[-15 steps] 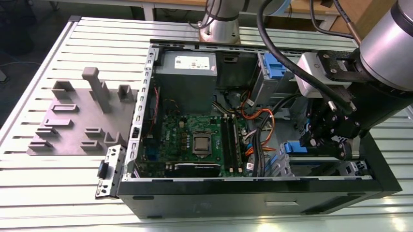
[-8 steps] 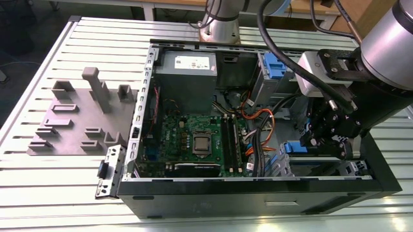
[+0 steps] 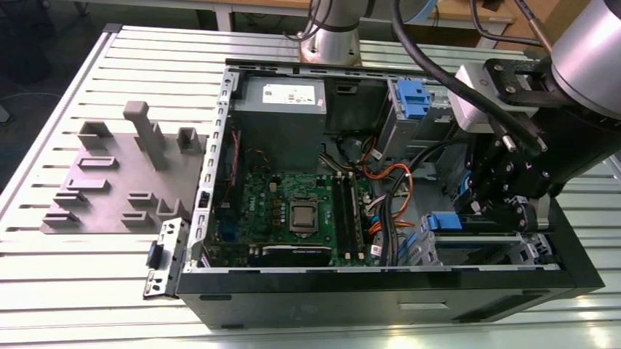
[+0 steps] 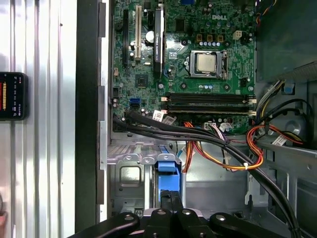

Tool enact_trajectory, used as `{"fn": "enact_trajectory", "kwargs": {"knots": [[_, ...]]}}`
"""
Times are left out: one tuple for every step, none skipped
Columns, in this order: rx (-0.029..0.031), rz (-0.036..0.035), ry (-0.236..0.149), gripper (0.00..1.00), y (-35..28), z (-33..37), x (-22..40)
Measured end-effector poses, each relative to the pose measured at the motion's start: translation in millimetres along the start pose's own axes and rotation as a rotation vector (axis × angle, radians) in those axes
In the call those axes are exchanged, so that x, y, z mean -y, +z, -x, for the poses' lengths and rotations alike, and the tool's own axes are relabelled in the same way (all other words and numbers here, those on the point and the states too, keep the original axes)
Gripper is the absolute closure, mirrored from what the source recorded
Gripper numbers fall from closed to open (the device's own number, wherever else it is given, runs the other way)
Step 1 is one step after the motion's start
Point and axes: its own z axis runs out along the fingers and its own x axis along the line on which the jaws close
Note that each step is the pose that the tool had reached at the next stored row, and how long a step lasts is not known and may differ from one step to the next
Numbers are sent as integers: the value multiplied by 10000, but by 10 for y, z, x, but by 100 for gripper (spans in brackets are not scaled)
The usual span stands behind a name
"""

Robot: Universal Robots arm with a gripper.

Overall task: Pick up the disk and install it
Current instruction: 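Insert the first disk wire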

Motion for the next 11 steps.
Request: {"fn": "enact_trajectory", "kwargs": {"knots": [[-1,0,0,89,0,9,-1],[0,0,1,89,2,25,-1],[0,0,0,89,3,42,-1],[-1,0,0,89,3,59,-1],[0,0,0,89,5,74,-1],[1,0,0,89,5,84,-2],[0,0,0,89,5,91,-2],[0,1,0,89,4,95,-2],[-3,0,0,89,-2,97,-2],[-4,0,0,89,-12,101,-2],[-1,0,0,89,-23,105,-2]]}}
